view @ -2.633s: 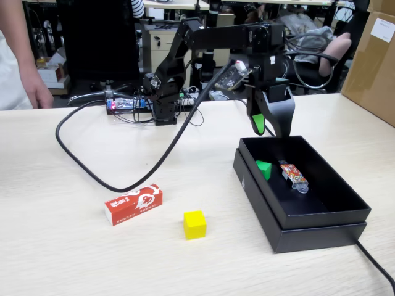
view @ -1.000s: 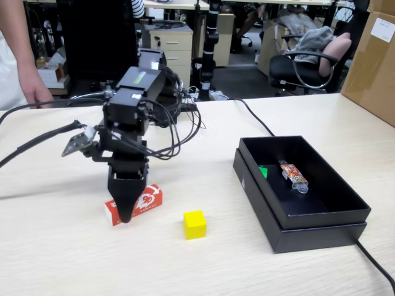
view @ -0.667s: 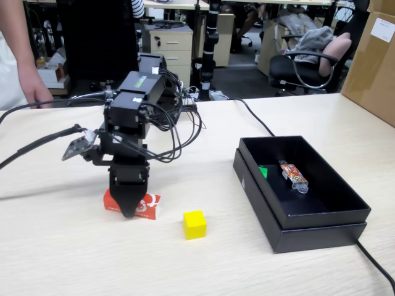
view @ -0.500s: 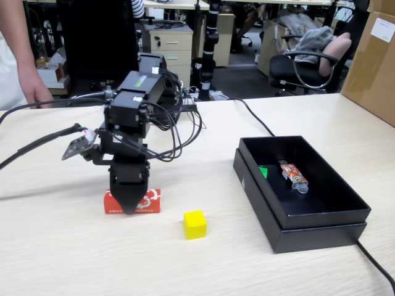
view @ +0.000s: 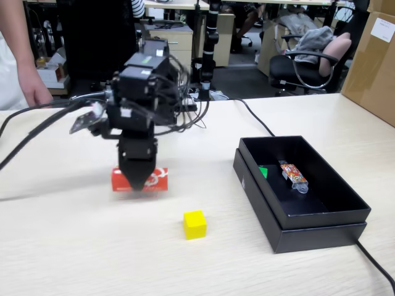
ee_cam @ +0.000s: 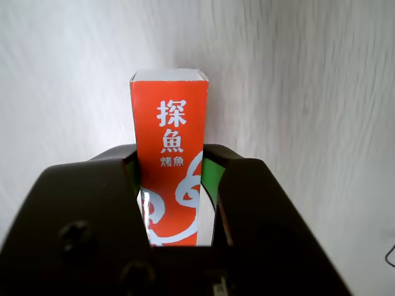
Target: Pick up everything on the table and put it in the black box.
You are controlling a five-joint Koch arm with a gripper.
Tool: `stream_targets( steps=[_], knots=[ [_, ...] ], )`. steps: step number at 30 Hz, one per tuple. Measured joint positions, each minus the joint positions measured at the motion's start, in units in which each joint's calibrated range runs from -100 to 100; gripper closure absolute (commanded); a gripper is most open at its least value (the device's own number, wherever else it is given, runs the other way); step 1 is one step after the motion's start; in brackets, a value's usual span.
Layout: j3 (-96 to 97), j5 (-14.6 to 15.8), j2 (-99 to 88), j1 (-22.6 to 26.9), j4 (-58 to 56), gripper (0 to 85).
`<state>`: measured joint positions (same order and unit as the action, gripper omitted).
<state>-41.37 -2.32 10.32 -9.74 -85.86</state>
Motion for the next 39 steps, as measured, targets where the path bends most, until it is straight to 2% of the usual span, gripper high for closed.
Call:
stream_targets(
  steps=[2, 3, 4, 6, 11, 14, 17, 18, 19, 20, 29, 30, 31, 33, 34, 35, 36, 39],
  knots=[
    [2.8, 0.2, -5.2, 1.2, 0.1, 84.7],
    [11.3, 1.7, -17.9, 5.2, -0.7, 84.7],
    [11.1, 2.9, -25.0, 8.9, -0.7, 84.7],
    [11.2, 3.4, -27.7, 10.4, -0.7, 84.7],
    [12.3, 8.4, -33.4, 19.9, -0.7, 84.7],
    [6.5, 10.4, -30.4, 23.7, -0.8, 84.7],
    [-2.5, 11.2, -23.6, 24.1, -1.4, 84.7],
    [-10.5, 11.8, -12.9, 24.2, -1.2, 84.7],
    [-10.4, 11.8, -12.8, 24.2, -1.2, 84.7],
    [-15.1, 11.9, -3.9, 24.3, -1.4, 84.7],
    [-18.8, 13.0, 11.1, 25.6, -1.3, 84.1],
    [-18.8, 13.0, 11.1, 25.7, -1.3, 74.5],
    [-18.8, 13.0, 11.1, 25.7, -1.3, 73.9],
    [-18.5, 13.0, 11.1, 25.8, -1.3, 62.6],
    [-18.0, 13.0, 11.0, 25.8, -1.3, 53.6],
    [-17.2, 13.0, 11.0, 25.7, -1.3, 49.2],
    [-16.0, 12.9, 11.0, 25.6, -1.3, 46.3],
    [-12.0, 12.7, 10.8, 25.4, -1.3, 44.8]
  ],
)
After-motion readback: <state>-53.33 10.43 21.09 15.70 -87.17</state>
